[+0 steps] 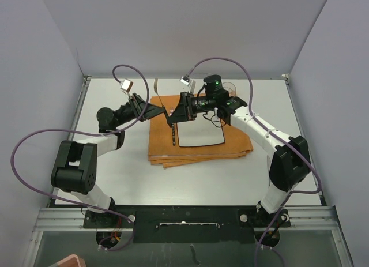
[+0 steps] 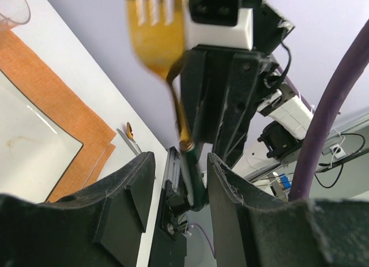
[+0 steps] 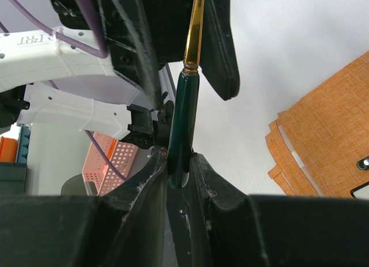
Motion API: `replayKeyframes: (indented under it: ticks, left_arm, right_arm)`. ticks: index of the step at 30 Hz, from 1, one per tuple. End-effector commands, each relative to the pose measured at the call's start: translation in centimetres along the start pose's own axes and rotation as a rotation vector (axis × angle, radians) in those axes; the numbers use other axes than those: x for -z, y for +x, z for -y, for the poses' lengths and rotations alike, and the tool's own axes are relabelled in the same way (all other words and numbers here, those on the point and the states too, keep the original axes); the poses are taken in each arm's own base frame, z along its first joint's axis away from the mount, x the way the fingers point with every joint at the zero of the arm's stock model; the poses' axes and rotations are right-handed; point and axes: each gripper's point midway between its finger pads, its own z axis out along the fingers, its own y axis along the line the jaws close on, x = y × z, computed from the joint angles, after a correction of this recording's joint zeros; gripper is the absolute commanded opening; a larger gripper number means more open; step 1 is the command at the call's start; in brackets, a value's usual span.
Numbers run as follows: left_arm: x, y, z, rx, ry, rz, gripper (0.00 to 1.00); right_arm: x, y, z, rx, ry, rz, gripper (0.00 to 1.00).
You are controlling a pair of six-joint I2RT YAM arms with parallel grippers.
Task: Set the dinner table for one person
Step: Place the fork on the napkin.
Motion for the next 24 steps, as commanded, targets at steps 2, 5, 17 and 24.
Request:
replayKeyframes:
  ticks: [2,5,17,24]
  left_arm:
    - [-1.0,-2.1,2.8,-0.112,0.083,0.032,0.40]
    - [-1.1,-2.2,2.9,-0.112,0.083,0.037,0.39]
    - [-0.8,-1.9,2.9,-0.104,0.075,0.040,0.29]
    - [-0.7,-1.7,3.0,-0.102,0.072,0.038,0.31]
  right_arm:
    - [-0.8,-1.1,-1.5,0.058,-0.045,0.018,0.00]
    - [-1.1,-1.0,-1.6,0.058,-0.051,0.013,0.00]
    - [-0.9,-2.0,-2.3,0.081,-0.062,0.027,0.00]
    - [-0.6,-2.7,-2.4,0.088,-0.061,0.038,0.00]
